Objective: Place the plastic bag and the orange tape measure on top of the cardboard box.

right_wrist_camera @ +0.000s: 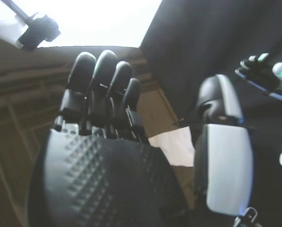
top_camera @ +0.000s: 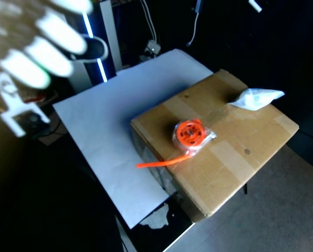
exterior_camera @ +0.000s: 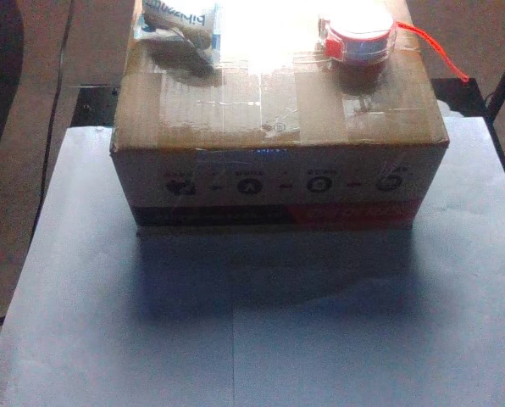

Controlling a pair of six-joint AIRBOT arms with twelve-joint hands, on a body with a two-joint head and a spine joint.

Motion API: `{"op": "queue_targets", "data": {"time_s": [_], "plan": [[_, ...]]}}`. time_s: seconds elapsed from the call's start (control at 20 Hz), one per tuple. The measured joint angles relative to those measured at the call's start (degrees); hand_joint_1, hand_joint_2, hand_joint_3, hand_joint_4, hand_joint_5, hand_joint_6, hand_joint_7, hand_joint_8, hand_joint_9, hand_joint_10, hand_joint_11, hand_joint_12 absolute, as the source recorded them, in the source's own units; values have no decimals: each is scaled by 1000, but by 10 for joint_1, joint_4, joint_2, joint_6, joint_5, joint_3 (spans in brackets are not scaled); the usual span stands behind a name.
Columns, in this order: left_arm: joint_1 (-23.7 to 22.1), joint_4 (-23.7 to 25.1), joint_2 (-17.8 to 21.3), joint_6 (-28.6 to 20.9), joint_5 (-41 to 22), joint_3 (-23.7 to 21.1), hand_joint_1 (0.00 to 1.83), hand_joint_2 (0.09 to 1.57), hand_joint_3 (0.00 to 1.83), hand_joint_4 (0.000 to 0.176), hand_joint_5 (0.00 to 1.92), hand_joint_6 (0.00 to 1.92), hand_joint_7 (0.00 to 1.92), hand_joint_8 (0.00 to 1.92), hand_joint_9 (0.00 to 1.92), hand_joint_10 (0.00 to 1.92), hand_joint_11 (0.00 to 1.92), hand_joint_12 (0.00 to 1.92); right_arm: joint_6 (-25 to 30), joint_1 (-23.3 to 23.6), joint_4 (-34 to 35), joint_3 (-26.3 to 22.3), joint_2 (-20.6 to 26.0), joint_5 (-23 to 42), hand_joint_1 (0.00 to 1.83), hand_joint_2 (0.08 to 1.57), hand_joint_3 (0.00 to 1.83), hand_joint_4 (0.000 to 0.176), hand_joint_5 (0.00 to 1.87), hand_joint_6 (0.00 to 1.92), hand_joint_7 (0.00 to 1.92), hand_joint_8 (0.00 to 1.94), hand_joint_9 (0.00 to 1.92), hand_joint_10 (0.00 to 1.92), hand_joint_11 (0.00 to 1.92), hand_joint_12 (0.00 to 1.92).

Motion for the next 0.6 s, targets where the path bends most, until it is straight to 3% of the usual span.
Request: {"op": "queue_targets", "data": {"time_s": [0.05, 0.1, 0.15, 0.2, 0.25, 0.3, 0.35, 0.4, 0.45, 0.5, 0.55, 0.6], "plan": [[0, 4, 0, 0, 1, 3, 678, 1418, 11, 98, 313, 1775, 197, 1058, 318, 1015, 336, 1628, 0, 0, -5, 0, 5, 0, 479, 1174, 6, 11, 119, 1245, 239, 939, 256, 1032, 128, 1422], [-2, 7, -1, 2, 2, 5, 517, 1508, 1, 165, 319, 1915, 304, 806, 291, 1037, 51, 1685, 0, 0, -15, 2, 11, -1, 304, 1228, 5, 0, 14, 1210, 284, 623, 242, 758, 18, 1338], [-7, 8, -1, 14, 0, 5, 292, 1466, 5, 90, 63, 1000, 226, 669, 192, 1047, 9, 1509, 0, 1, -23, 5, 13, -3, 231, 1273, 6, 0, 2, 1083, 295, 367, 241, 532, 3, 1209], [-17, 9, -2, 27, -3, 5, 206, 1371, 0, 78, 2, 52, 91, 287, 174, 899, 0, 1404, 0, 10, -28, 5, 14, 1, 409, 1214, 0, 58, 6, 553, 280, 79, 248, 293, 0, 1099], [-27, 13, -3, 44, -3, 5, 326, 1369, 0, 135, 0, 10, 83, 297, 44, 1029, 0, 1190, 0, 20, -37, 5, 17, 2, 317, 1327, 2, 100, 135, 660, 403, 133, 281, 545, 0, 1159], [-36, 25, -3, 52, -2, 5, 393, 1205, 0, 139, 35, 35, 91, 175, 1, 698, 0, 905, 0, 27, -55, 5, 24, 1, 396, 1288, 0, 119, 185, 735, 495, 162, 320, 640, 0, 1285], [-44, 44, -3, 64, 3, 5, 316, 1293, 0, 98, 133, 440, 293, 179, 33, 766, 0, 865, 0, 39, -72, 5, 31, -3, 458, 1468, 9, 165, 282, 1684, 335, 571, 108, 951, 0, 1323], [-64, 73, -3, 94, 7, 3, 343, 1320, 7, 158, 130, 948, 384, 317, 135, 987, 0, 1177, -17, 65, -92, 5, 30, -7, 384, 1390, 0, 148, 11, 916, 94, 442, 17, 797, 0, 1335], [-68, 83, -3, 99, 11, 3, 356, 1348, 18, 172, 25, 893, 237, 274, 26, 907, 0, 1028, -27, 72, -102, 5, 27, -9, 468, 1492, 0, 170, 250, 1720, 193, 820, 139, 838, 0, 1390], [-72, 95, -6, 97, 14, 4, 320, 1341, 4, 135, 145, 852, 413, 322, 284, 868, 0, 1462, -33, 80, -113, 6, 21, -12, 879, 1468, 0, 0, 318, 1913, 491, 1586, 215, 1355, 0, 1588], [-73, 98, -12, 92, 14, 4, 364, 1341, 3, 115, 196, 905, 449, 330, 301, 854, 0, 1535, -33, 80, -121, 4, 17, -15, 1011, 1414, 0, 6, 461, 1813, 610, 1608, 594, 1471, 166, 1526], [-73, 99, -13, 73, 8, 0, 27, 1537, 194, 130, 7, 985, 356, 261, 188, 839, 0, 1606, -23, 80, -121, -7, 19, -11, 993, 1442, 0, 0, 513, 1854, 412, 1735, 406, 1480, 122, 1615]]}}
